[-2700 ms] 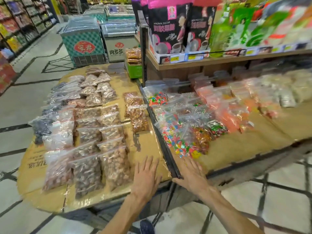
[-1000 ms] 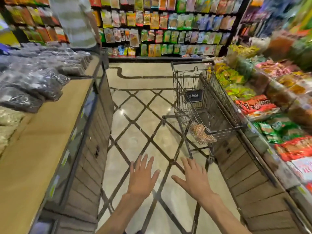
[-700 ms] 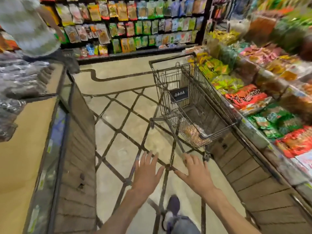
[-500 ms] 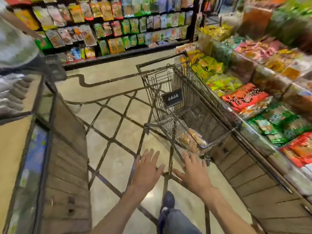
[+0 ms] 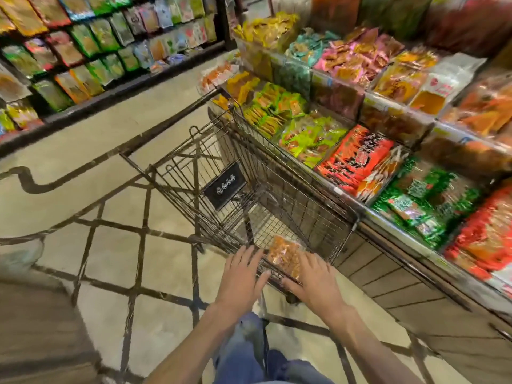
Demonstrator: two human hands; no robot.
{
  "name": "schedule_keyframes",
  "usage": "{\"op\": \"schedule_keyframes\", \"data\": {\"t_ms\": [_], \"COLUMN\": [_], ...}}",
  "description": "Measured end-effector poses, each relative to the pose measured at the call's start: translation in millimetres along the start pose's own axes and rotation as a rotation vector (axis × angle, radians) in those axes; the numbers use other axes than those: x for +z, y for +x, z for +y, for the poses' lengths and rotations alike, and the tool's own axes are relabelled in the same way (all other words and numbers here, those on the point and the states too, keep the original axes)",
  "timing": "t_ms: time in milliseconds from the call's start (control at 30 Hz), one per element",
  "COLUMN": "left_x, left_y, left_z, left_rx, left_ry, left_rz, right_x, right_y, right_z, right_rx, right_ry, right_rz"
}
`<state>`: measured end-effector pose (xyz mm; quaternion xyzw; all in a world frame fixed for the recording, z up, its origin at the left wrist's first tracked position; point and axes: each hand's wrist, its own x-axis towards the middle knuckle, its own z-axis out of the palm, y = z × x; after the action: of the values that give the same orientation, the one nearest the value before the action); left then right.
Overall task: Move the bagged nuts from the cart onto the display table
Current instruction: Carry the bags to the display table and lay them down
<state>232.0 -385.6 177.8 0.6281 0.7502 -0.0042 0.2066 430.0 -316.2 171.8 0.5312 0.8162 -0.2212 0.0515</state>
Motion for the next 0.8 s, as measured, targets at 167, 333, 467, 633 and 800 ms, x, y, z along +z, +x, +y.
{"op": "schedule_keyframes", "data": {"t_ms": [167,333,467,633,800], "left_x": [-1,24,76,136,202], "left_y": [114,210,267,314,341], "left_z": [-19,-36,-53,-55,-57], "left_rx": [0.117,0.162,0.148,0.072,-0.222], "left_ry": [-0.017,0.018,0.083,-0.046,-0.349], "left_rz": [-0.134,-0.347,-0.526,-0.701,-0.736], "right_x": [12,37,66,107,155], "right_y": [72,133,168,196,203], "right_z": [11,17,34,51,69], "right_rx": [0.163,0.397,0.502,0.632,0.732], "right_ry": [0.135,0.258,0.374,0.497,0.586], "right_rz": [-0.047,-0.105,-0.146,-0.158,-0.204]}}
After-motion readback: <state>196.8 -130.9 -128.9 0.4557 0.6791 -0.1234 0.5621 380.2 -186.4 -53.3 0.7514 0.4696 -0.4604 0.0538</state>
